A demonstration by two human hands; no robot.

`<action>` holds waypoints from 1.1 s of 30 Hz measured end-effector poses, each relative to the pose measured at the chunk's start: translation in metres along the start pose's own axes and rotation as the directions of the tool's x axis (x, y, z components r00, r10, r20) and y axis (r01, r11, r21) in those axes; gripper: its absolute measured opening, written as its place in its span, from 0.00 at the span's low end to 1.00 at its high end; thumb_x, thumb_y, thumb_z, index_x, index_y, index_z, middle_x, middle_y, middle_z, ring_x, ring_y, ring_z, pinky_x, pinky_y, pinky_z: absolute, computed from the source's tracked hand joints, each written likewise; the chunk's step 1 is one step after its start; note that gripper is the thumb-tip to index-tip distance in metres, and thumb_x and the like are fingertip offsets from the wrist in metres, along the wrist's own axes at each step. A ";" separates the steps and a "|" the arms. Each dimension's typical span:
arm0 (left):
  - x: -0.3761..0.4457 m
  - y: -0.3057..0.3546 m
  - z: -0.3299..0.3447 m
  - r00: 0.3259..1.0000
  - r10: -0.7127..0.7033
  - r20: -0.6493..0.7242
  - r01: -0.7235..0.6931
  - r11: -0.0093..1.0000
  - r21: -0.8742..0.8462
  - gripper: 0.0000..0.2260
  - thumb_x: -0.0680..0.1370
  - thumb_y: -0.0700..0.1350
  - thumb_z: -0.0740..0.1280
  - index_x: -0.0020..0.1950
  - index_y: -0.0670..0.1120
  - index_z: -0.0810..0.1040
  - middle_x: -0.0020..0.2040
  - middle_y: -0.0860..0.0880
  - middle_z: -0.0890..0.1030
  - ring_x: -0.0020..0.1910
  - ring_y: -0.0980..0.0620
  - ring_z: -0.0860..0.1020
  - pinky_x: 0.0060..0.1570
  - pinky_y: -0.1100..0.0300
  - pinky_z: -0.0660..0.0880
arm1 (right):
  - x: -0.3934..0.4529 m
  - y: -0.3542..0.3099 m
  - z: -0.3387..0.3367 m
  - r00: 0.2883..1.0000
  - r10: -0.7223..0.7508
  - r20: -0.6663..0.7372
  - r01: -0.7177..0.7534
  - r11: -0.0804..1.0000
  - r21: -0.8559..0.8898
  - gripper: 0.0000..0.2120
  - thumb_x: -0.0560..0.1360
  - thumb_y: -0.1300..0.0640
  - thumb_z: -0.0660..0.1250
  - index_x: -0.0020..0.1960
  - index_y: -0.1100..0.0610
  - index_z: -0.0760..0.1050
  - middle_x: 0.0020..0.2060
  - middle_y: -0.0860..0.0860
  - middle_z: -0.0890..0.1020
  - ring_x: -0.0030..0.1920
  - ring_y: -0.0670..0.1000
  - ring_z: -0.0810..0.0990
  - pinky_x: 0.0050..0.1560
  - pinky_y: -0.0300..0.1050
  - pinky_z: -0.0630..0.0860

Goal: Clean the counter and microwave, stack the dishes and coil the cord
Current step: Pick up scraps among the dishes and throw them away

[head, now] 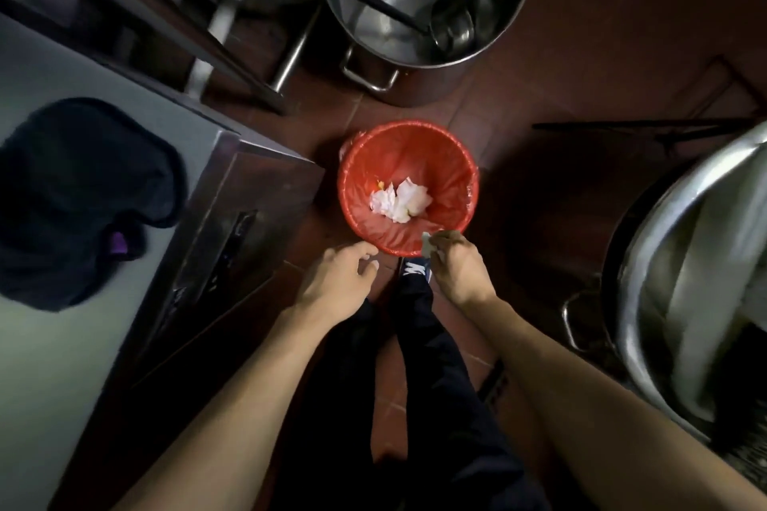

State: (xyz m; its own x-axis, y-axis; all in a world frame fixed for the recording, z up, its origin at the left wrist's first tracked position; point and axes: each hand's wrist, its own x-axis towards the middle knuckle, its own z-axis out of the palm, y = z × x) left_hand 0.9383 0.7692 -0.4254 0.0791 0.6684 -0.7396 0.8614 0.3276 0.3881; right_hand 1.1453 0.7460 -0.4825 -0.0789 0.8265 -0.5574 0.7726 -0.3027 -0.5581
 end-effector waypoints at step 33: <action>0.050 -0.020 0.041 0.990 -0.138 0.007 0.138 0.985 -0.105 0.14 0.79 0.53 0.63 0.64 0.61 0.75 0.56 0.55 0.81 0.61 0.53 0.74 0.66 0.59 0.69 | 0.059 0.037 0.014 0.981 0.110 0.163 -0.104 0.993 -0.046 0.19 0.78 0.55 0.63 0.68 0.53 0.76 0.62 0.57 0.81 0.62 0.60 0.78 0.61 0.48 0.74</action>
State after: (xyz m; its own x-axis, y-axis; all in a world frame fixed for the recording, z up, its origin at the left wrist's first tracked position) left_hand 0.9451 0.7691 -0.4930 -0.0372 0.6119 -0.7901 0.8065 0.4852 0.3378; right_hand 1.1605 0.7769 -0.5444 -0.0946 0.6999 -0.7080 0.8050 -0.3647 -0.4680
